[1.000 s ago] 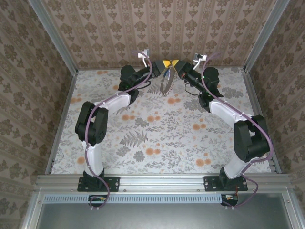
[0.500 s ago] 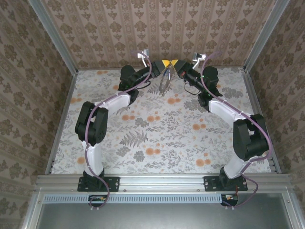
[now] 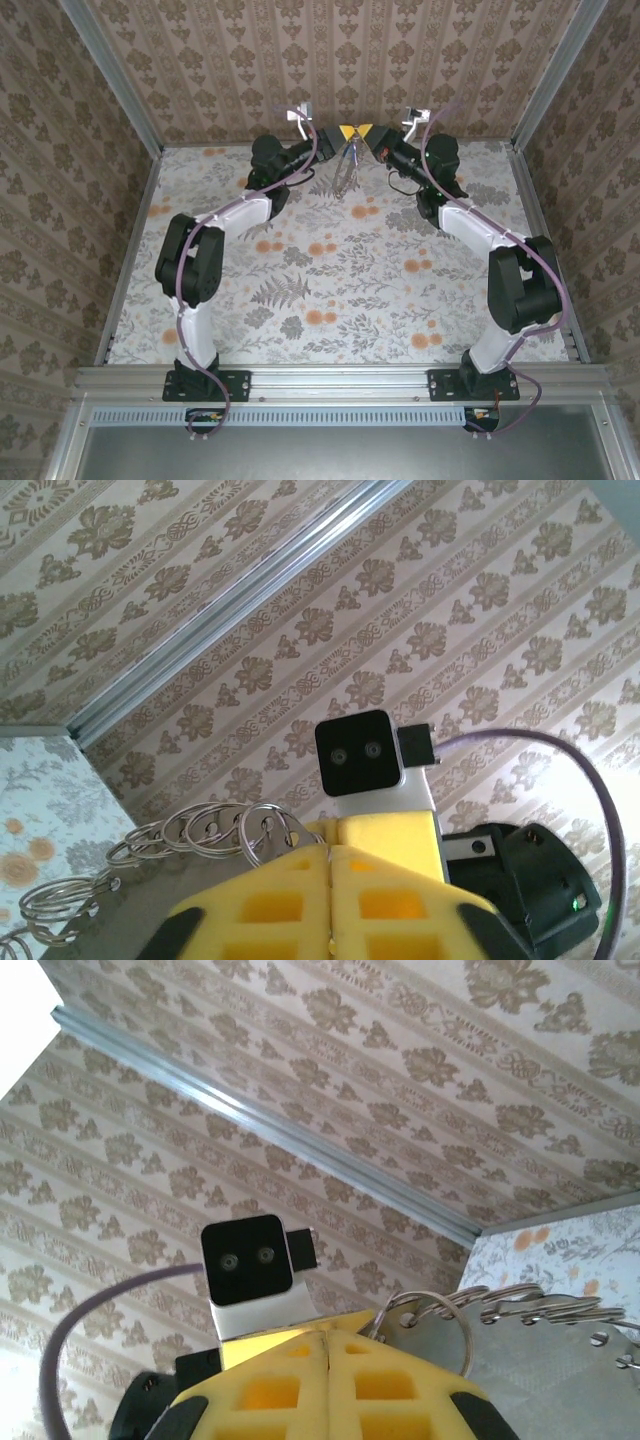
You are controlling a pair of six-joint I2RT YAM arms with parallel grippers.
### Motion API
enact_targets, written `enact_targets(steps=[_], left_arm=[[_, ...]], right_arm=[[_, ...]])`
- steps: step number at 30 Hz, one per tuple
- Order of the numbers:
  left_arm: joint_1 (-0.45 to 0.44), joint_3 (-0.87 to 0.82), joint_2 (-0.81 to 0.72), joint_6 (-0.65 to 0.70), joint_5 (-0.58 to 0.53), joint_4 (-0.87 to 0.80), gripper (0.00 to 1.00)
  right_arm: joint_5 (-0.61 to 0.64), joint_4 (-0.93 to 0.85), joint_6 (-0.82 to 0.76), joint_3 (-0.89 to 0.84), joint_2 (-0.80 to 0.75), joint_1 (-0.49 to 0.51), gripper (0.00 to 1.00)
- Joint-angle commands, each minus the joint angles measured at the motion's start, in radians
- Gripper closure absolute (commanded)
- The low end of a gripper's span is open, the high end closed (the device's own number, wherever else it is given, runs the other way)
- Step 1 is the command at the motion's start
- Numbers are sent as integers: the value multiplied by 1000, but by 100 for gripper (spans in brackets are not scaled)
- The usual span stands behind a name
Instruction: Put the keys on the keyring
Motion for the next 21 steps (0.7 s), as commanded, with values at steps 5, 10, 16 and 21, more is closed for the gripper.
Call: enact_targets(steps=[5,10,16,21], left_arm=[[46,9,-111,120,114,-53,73],[100,43,-111,158,191,-125,70],[132,105,-108,262,299,-277,69],[133,169,-89,352,388,-415,68]], right_arm=[[-238,-123,-86,122,38,-60,100],[-358,-172,-123,179,59,-98,100],[-502,-326,-261,264,78,-114,100],[-603,-559,-458,350,95,-120,100]])
